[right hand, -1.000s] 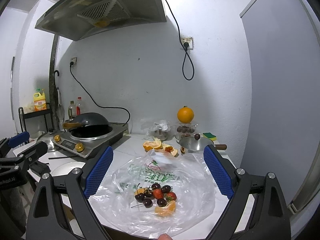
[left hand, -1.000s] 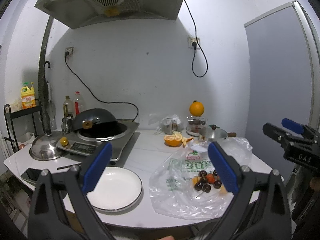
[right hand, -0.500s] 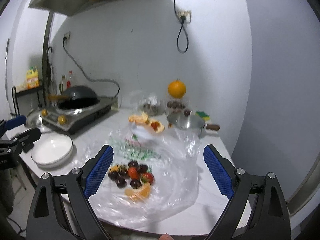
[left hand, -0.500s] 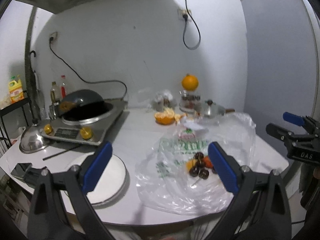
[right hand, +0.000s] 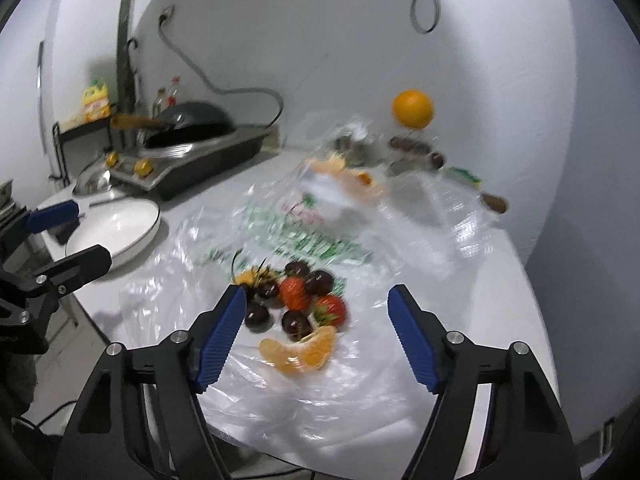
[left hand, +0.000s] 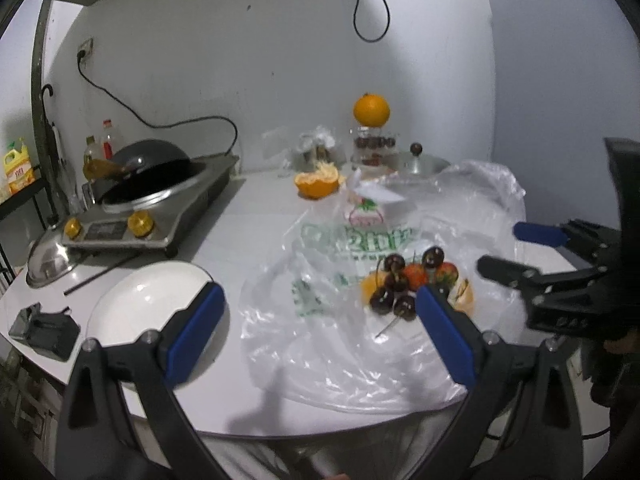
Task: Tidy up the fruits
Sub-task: 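Grasp a peeled orange segment in the bag with the right tool while the left tool approaches the cherries, then grasp a dark cherry with the left tool while the right tool holds the orange segment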
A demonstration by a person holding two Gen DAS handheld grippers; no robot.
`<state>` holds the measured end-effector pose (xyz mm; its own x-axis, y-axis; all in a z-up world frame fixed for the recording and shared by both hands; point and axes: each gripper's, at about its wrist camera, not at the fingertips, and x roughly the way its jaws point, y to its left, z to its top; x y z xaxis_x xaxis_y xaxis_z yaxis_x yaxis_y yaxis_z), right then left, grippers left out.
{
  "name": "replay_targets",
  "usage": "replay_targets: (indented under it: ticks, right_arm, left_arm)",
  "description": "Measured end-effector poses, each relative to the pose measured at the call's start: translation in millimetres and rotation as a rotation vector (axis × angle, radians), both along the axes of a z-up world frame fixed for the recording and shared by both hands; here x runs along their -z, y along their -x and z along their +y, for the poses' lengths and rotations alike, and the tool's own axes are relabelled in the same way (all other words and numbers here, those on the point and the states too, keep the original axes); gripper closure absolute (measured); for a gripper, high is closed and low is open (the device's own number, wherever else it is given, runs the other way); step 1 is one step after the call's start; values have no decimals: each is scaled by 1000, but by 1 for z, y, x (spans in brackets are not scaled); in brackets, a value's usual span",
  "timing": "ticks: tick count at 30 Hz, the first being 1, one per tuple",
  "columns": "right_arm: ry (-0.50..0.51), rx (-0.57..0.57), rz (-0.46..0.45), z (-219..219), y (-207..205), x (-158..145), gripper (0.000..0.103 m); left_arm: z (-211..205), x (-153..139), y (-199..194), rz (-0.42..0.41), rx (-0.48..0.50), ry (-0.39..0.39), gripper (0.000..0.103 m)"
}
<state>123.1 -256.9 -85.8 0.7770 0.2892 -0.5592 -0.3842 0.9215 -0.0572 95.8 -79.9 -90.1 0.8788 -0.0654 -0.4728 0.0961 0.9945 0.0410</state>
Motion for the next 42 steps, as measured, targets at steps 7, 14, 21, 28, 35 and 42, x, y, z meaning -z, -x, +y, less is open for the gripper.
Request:
replay_targets:
  ticks: [7,14,21,28,35,42]
  right_arm:
    - [-4,-67,126,1,-28,33,26]
    - [-22,-122,186,-1,-38,50,26]
    - [-41,-155,230,3,-46,60,36]
    - [-40,-206,225,1,-37,64,45]
    - [-119,-196,187,-21,-35,48,48]
    - [-181,-128,123,-53,-36,23,48]
  left_arm:
    - [-7,17,-7,44,-4,-20,5]
    - [-23,24,-19,68,7,-48,5]
    - [-41,24,-32,74,25,-86,6]
    - [-53,29,-45,87,49,-121,6]
    - [-67,31,-52,84,95,-151,7]
    - [-77,27,-53,68,130,-163,14]
